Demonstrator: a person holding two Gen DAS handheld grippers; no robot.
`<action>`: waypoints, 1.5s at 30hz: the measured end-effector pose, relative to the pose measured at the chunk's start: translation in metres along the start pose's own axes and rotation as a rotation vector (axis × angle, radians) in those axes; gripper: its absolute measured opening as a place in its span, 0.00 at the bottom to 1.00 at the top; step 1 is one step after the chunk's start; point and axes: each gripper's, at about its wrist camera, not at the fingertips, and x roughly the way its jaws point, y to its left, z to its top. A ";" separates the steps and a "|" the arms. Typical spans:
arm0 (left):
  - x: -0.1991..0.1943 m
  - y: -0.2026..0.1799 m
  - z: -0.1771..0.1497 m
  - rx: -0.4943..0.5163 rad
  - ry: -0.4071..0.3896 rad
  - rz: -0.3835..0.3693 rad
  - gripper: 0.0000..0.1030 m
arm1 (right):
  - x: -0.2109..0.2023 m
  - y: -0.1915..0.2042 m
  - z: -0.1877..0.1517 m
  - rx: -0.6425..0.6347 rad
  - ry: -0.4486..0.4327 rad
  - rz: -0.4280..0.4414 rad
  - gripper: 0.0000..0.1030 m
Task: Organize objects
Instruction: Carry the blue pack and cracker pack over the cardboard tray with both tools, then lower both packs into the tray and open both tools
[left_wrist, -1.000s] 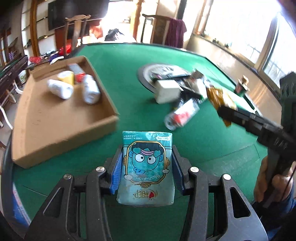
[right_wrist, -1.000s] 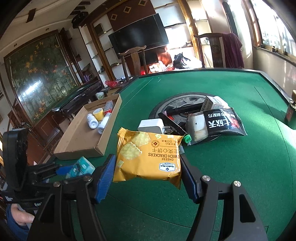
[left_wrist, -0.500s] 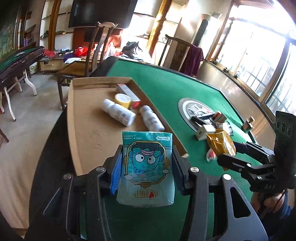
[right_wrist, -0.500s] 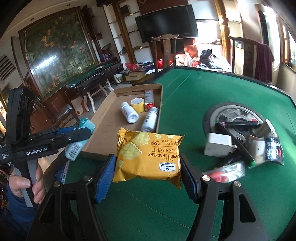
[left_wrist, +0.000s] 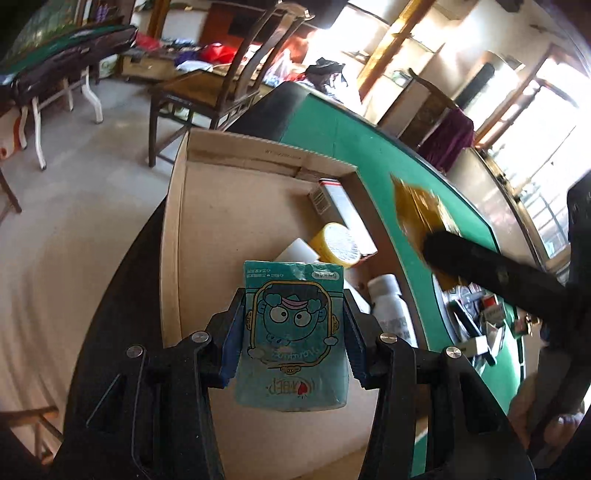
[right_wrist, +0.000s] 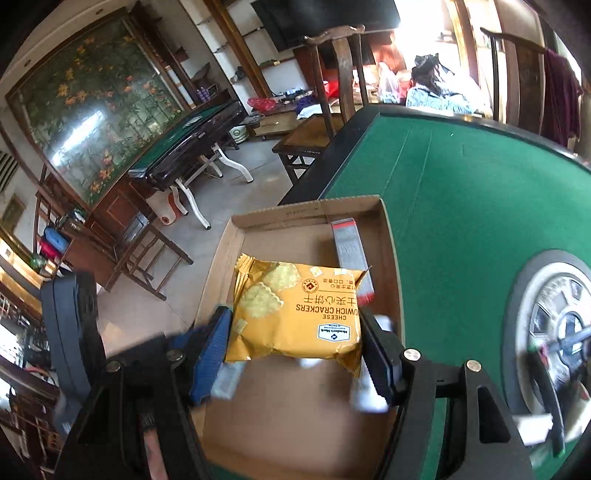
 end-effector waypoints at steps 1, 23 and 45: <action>0.003 0.001 0.000 -0.004 0.001 0.003 0.46 | 0.009 0.002 0.006 0.001 0.004 -0.002 0.66; 0.007 0.011 -0.006 -0.012 -0.045 0.004 0.48 | 0.123 0.000 0.032 -0.045 0.121 -0.062 0.68; -0.016 0.002 -0.006 -0.025 -0.138 -0.025 0.59 | 0.021 -0.023 -0.003 0.029 -0.005 0.026 0.68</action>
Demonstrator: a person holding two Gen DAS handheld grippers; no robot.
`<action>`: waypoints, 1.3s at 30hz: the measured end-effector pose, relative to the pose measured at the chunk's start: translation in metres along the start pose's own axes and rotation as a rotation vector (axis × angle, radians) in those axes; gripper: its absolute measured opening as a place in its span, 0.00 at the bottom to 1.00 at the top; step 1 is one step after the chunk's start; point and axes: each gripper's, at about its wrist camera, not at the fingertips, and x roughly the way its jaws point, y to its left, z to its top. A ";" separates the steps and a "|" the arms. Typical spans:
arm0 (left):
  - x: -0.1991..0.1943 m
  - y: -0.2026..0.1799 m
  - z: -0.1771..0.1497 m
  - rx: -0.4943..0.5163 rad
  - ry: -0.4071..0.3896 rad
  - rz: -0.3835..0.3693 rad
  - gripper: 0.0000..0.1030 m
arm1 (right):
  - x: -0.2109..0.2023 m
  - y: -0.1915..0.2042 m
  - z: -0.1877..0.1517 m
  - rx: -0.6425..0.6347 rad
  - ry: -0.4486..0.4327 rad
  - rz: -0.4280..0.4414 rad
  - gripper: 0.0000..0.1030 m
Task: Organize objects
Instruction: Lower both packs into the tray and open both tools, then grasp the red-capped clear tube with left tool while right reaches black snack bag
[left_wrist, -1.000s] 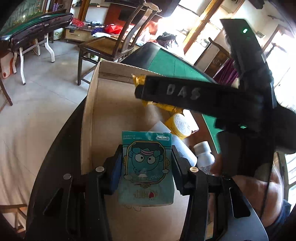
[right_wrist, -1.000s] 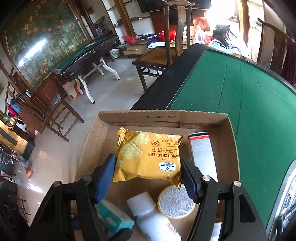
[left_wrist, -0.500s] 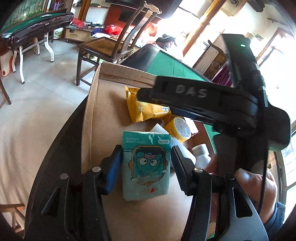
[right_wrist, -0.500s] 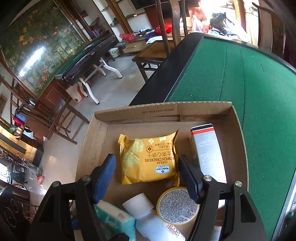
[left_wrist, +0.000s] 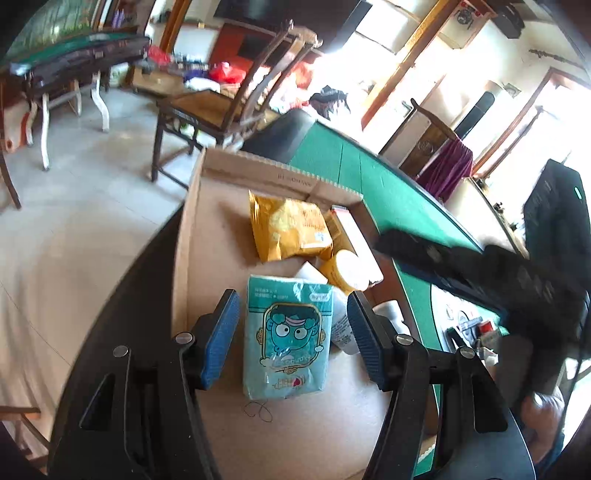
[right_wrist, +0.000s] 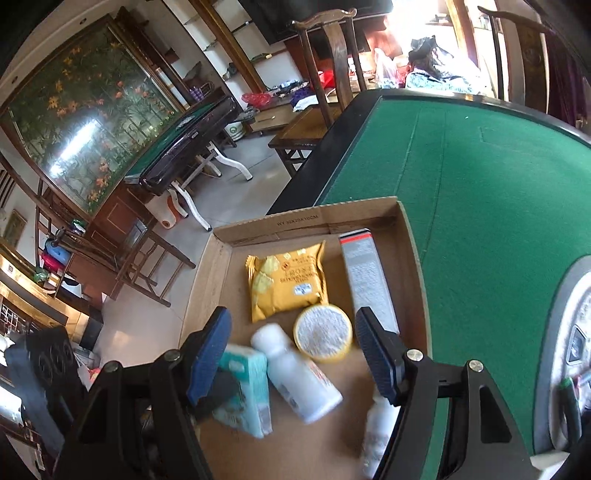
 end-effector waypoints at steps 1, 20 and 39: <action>-0.005 -0.005 -0.001 0.014 -0.014 0.002 0.59 | -0.011 -0.004 -0.006 -0.002 -0.009 0.005 0.68; 0.002 -0.158 -0.095 0.387 0.093 -0.112 0.59 | -0.178 -0.117 -0.130 0.043 -0.135 -0.001 0.68; 0.076 -0.289 -0.204 1.108 0.127 0.069 0.59 | -0.246 -0.254 -0.169 0.293 -0.290 -0.024 0.68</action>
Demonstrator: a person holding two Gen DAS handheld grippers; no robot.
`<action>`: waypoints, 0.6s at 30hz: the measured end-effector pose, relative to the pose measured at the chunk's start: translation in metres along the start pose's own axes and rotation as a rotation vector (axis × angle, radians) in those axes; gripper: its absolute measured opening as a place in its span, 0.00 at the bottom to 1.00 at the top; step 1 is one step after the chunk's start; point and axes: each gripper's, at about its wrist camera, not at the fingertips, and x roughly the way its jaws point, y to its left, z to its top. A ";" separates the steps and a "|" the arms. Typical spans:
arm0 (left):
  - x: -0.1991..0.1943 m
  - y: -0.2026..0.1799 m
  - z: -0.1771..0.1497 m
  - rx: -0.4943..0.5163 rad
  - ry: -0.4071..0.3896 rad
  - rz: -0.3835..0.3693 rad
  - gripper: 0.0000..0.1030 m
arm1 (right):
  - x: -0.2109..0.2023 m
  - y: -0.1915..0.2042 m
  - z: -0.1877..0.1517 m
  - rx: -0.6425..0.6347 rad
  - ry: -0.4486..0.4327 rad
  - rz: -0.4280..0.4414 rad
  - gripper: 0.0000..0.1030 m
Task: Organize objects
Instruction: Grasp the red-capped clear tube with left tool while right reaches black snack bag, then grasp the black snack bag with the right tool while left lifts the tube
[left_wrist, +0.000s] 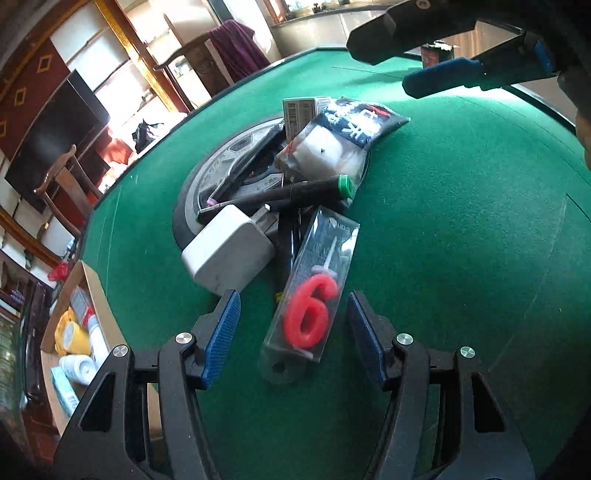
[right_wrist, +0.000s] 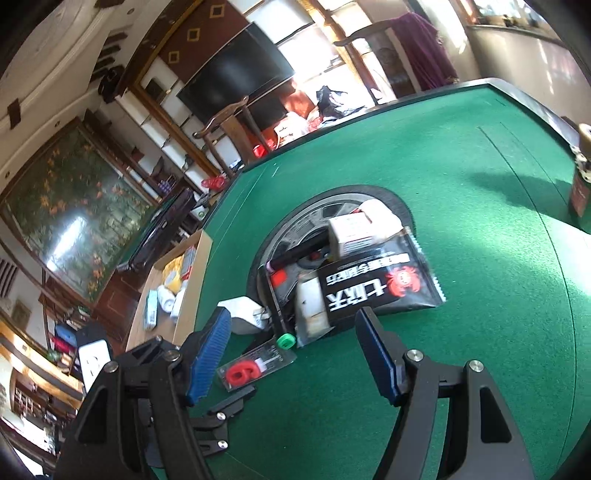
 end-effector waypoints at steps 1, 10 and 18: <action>0.003 0.001 0.001 -0.010 0.000 -0.001 0.58 | -0.002 -0.004 0.001 0.013 -0.010 -0.011 0.68; 0.005 0.036 -0.019 -0.258 0.036 -0.175 0.26 | 0.002 -0.055 0.009 0.156 -0.008 -0.151 0.72; 0.003 0.052 -0.034 -0.337 0.022 -0.228 0.26 | 0.055 -0.073 0.056 0.192 -0.016 -0.094 0.72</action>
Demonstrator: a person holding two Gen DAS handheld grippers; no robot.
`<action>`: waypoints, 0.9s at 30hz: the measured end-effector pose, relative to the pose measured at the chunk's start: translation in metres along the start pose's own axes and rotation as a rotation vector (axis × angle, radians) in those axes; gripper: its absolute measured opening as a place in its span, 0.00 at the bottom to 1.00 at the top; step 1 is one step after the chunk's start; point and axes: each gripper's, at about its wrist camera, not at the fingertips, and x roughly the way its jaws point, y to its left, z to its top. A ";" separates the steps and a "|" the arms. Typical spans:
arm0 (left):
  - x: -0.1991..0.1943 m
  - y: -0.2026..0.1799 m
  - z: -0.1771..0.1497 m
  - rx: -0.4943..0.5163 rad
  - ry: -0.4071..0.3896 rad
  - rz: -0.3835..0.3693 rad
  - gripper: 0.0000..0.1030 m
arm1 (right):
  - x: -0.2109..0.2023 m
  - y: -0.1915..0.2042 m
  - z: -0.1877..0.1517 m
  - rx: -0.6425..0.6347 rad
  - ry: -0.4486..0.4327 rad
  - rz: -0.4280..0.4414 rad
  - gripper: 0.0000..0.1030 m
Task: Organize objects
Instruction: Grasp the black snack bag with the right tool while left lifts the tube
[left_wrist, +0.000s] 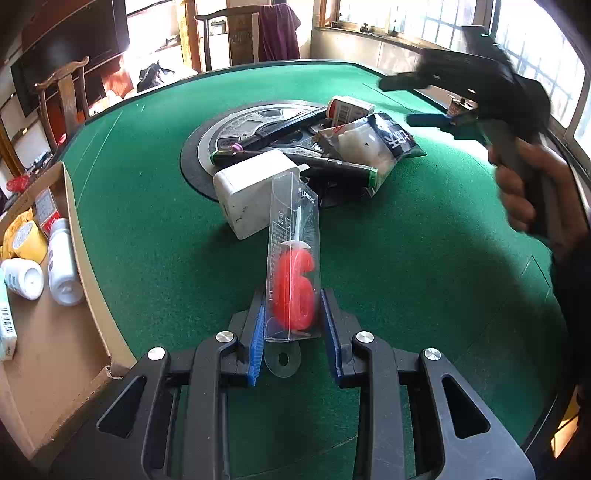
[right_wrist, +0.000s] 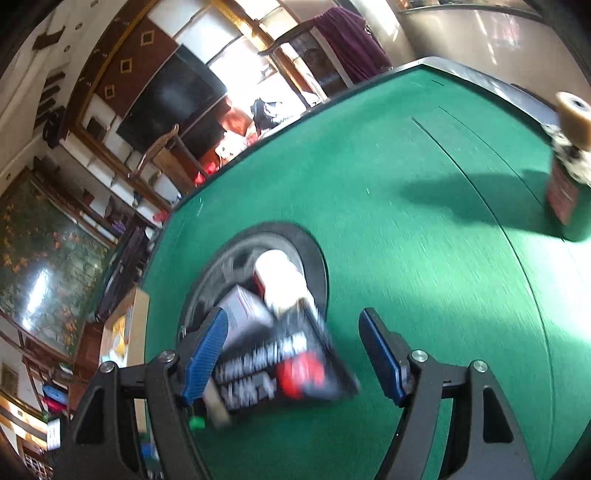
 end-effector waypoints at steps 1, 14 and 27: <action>0.000 0.000 0.000 0.000 -0.003 -0.001 0.26 | 0.009 -0.004 0.004 0.025 0.025 0.039 0.72; -0.006 0.008 0.001 -0.057 0.013 -0.057 0.26 | -0.056 0.052 -0.098 -0.334 0.303 -0.052 0.72; -0.001 -0.002 0.007 -0.031 0.012 -0.039 0.32 | -0.013 0.100 -0.130 -0.774 0.217 -0.361 0.77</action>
